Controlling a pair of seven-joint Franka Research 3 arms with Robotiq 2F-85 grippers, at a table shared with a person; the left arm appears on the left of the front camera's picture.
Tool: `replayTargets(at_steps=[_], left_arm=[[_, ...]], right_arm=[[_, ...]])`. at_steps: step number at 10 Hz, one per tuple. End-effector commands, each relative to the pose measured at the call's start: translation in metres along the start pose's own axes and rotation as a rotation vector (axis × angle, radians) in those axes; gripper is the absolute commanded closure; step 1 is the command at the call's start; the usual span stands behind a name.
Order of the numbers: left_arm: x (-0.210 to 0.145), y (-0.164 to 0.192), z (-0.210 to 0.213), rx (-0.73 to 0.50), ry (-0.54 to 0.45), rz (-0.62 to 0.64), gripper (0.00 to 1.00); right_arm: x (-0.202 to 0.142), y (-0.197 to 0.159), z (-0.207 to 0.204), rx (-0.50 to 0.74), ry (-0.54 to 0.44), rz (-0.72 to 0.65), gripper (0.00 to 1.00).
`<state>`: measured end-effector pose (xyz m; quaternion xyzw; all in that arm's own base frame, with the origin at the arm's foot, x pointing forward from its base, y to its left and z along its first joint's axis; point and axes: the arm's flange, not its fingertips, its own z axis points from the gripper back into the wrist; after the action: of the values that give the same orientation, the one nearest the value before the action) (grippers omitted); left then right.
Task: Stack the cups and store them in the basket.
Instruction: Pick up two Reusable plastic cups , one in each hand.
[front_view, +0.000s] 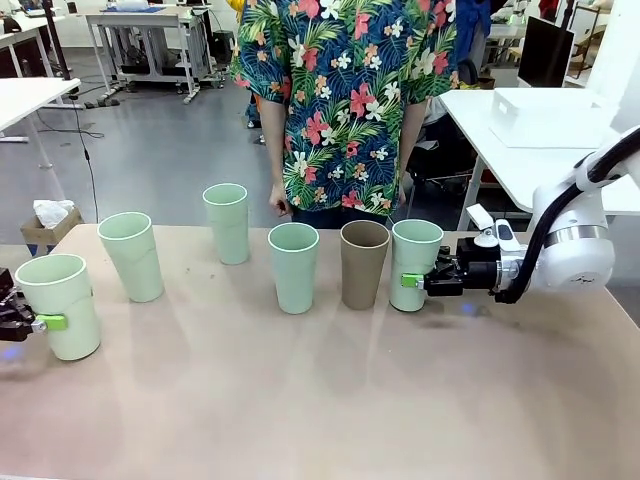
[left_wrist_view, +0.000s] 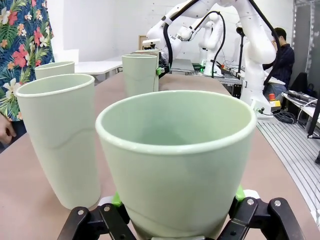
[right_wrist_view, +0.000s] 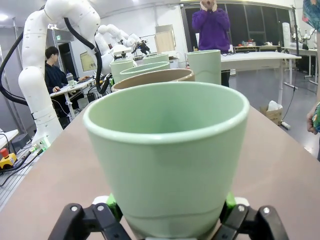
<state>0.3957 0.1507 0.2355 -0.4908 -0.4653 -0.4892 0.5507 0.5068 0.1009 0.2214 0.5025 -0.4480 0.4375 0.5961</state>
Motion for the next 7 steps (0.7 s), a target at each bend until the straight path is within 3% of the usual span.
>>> replayTargets(at_steps=[1, 7], left_arm=[[0.0, 0.0, 0.0, -0.001, 0.001, -0.001, 0.14], [0.132, -0.045, -0.02, 0.092, -0.106, -0.047, 0.14]], right_arm=[[0.018, 0.007, 0.005, -0.016, -0.012, 0.03, 0.15], [0.109, 0.044, 0.065, -0.127, -0.055, 0.093, 0.15]])
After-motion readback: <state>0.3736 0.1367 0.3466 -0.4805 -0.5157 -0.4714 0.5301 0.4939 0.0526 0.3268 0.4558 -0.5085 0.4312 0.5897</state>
